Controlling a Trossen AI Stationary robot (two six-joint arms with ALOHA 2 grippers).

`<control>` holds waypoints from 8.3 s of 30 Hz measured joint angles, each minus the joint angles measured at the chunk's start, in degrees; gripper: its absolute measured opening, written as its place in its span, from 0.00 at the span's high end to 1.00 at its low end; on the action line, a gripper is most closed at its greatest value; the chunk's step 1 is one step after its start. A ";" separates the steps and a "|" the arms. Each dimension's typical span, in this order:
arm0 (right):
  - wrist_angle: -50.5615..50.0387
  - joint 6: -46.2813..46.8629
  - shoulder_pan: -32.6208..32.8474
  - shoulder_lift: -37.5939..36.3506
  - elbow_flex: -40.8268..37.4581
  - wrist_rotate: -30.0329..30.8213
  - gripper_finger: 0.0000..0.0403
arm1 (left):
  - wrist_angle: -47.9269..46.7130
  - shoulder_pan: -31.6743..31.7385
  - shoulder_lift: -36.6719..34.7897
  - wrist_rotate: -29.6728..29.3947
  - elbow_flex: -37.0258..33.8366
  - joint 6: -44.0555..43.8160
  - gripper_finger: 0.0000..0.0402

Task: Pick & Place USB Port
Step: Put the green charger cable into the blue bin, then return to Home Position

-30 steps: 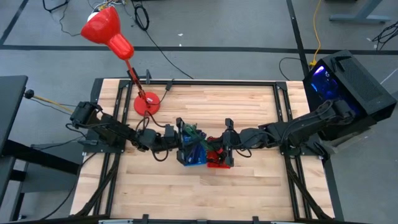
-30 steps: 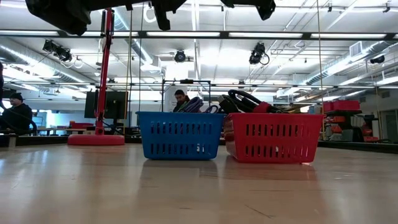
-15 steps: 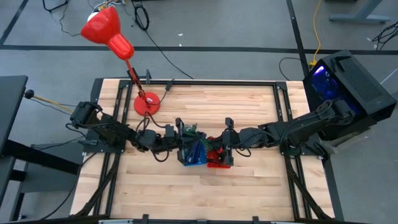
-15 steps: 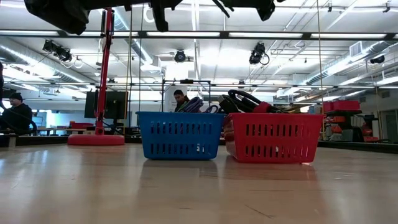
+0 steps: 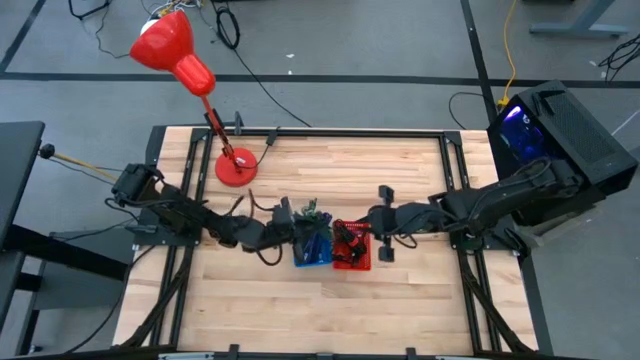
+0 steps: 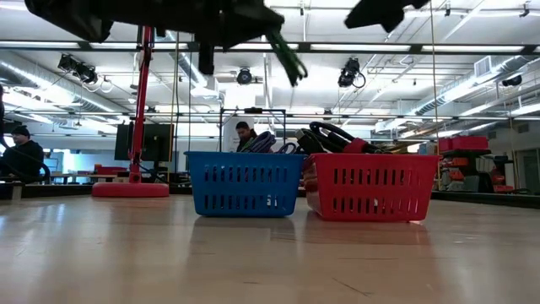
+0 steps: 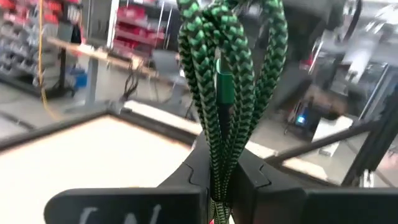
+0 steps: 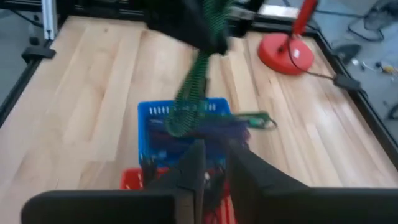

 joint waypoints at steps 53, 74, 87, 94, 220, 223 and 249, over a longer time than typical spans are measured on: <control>-9.77 5.24 0.00 -6.01 -0.06 4.67 0.87 | -36.35 -0.45 -1.61 4.98 0.00 -34.08 0.93; 4.19 2.46 -0.02 -5.99 -7.98 4.08 0.87 | -34.97 1.88 0.33 9.99 0.02 -34.95 0.79; 4.17 2.45 -0.02 -5.99 -7.98 4.06 0.87 | -31.79 1.85 0.33 1.49 0.02 -33.38 0.65; 4.04 2.54 -0.02 -6.01 -7.98 4.06 0.87 | -27.25 2.14 0.31 -7.53 0.02 -29.94 0.64; 28.35 11.03 -11.28 -70.90 -56.00 7.17 0.87 | -51.97 15.93 -91.52 11.28 -38.97 -20.52 0.70; 28.34 11.04 -11.28 -70.84 -56.02 7.20 0.87 | -51.95 15.95 -91.52 11.30 -38.97 -20.52 0.70; 22.36 -3.55 -11.23 -70.49 -56.06 -7.90 0.87 | -51.93 15.82 -91.49 11.32 -39.01 -20.52 0.70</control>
